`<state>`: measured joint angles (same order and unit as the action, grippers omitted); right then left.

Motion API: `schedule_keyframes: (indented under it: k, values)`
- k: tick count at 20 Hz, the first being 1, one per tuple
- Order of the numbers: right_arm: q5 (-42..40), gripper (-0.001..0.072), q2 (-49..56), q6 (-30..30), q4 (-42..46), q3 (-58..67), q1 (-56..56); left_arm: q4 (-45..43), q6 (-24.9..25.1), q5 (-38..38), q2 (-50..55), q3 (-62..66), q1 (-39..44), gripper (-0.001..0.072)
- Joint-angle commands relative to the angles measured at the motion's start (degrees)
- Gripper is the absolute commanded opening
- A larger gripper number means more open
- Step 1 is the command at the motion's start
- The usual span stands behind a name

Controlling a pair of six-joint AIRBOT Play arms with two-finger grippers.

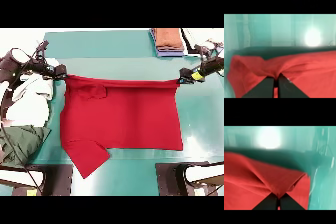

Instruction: Fold the shirts.

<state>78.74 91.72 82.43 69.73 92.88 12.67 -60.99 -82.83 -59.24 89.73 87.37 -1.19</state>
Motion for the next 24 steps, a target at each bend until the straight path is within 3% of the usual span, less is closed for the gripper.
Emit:
schedule_keyframes:
  k: [1,6,11,12,13,14,16,18,20,24]
  values:
    - [0.96,0.0015,4.15,-0.35,-0.52,7.65,-0.2,0.11,0.44,-0.39,3.06,5.22,-0.04,0.0026]
    - [4.74,0.0015,0.92,-2.99,-0.5,1.79,-0.2,-3.28,0.42,-12.48,3.06,0.74,-0.04,0.0025]
    - [-2.54,0.0018,-5.46,-2.99,-0.72,-14.25,-0.2,-3.06,-0.26,-12.5,3.06,-10.62,0.02,0.0028]
    - [-3.69,0.0063,-6.27,-2.95,-0.79,-16.59,-0.2,-3.06,-0.31,-12.59,3.04,-11.39,0.02,0.0202]
    - [-3.78,0.0304,-6.75,-2.95,-0.79,-18.03,-0.2,-3.04,-0.57,-13.11,3.02,-11.43,0.02,0.0582]
    - [-3.26,0.0507,-7.15,-2.95,-0.76,-18.93,-0.07,-3.04,-1.4,-13.57,2.32,-11.43,0.02,0.0619]
    - [-1.31,0.0511,-8.83,-2.95,-0.79,-19.82,0.96,-3.63,-1.33,-14.16,-1.42,-11.45,0.02,0.0602]
    - [0.76,0.0509,-12.94,-2.97,-0.7,-21.44,1.86,-9.64,-3.04,-15.3,-7.96,-13.55,0.02,0.0602]
    - [2.95,0.0508,-18.08,-2.97,-0.79,-24.26,2.58,-15.1,-5.42,-16.46,-16.81,-21.07,0.02,0.0602]
    - [2.49,0.0507,-27.23,-2.97,-1.44,-31.1,2.75,-15.32,-8.37,-16.74,-33.83,-42.62,0.02,0.0602]
